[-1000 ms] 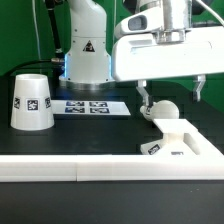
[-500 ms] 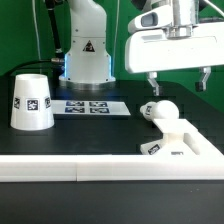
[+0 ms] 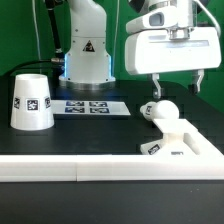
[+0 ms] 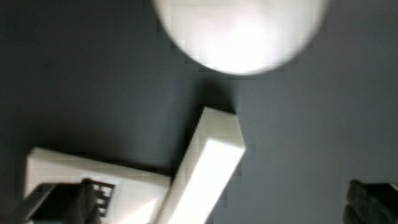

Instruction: Assemble lamp

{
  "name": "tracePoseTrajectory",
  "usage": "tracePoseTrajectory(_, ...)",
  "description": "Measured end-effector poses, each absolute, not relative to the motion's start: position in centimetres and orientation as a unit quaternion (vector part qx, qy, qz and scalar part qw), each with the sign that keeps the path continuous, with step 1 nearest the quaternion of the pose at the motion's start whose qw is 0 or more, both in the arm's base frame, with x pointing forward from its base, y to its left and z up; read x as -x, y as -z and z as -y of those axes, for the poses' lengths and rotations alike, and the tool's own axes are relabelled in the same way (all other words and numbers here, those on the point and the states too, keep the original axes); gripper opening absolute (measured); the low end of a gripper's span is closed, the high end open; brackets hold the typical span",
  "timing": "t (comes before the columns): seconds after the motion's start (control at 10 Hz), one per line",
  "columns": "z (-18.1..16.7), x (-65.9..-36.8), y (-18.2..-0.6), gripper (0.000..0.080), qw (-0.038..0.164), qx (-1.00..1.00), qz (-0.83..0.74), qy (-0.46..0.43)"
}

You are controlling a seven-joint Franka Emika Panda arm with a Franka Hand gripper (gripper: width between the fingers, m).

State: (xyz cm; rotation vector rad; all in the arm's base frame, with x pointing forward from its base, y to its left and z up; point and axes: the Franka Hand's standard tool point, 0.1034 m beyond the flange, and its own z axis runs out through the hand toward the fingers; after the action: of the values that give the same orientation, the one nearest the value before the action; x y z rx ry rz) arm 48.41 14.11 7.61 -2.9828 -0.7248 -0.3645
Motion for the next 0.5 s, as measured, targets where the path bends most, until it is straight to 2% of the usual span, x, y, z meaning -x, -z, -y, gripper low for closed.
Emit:
tracePoseTrajectory(0.1,-13.87,-48.37,-7.38,0.0699,0.018,0.952,0.284,0.117)
tracePoseTrajectory(0.5,-14.05,-48.14,-7.21,0.0699,0.021,0.953,0.286,0.101)
